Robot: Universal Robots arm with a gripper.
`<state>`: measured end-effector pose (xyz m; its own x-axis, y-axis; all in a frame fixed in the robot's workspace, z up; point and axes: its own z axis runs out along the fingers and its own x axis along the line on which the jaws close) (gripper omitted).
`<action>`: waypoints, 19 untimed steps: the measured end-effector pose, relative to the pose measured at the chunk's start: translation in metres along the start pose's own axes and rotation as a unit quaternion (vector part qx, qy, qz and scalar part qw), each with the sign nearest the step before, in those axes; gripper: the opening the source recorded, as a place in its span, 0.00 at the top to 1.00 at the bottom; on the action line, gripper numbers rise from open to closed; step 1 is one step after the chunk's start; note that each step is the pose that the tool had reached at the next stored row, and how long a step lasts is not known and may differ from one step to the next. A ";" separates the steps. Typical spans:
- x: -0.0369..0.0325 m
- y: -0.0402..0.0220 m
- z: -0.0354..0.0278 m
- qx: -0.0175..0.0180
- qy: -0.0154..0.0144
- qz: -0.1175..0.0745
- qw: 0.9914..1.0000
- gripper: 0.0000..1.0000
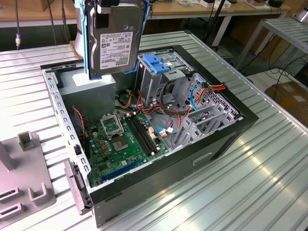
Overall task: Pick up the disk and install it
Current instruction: 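Insert the disk into the insertion slot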
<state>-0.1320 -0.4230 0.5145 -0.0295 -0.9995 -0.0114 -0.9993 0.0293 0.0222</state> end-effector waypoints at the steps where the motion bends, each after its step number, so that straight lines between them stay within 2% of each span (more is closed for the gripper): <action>1: 0.0008 -0.0001 0.0000 0.000 0.000 0.000 1.000 0.63; 8: 0.0057 -0.0002 -0.0001 0.000 0.000 0.000 1.000 0.63; 13: 0.0180 -0.0021 -0.0001 0.000 0.000 0.000 1.000 0.63; 14: 0.0220 -0.0044 0.0001 0.000 0.000 0.000 1.000 0.63; 18: 0.0279 -0.0143 0.0020 0.000 0.000 0.000 1.000 0.63; 19: 0.0297 -0.0193 0.0027 0.000 0.000 0.000 1.000 0.63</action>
<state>-0.1137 -0.4532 0.5110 -0.0295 -0.9995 -0.0114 -0.9993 0.0292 0.0222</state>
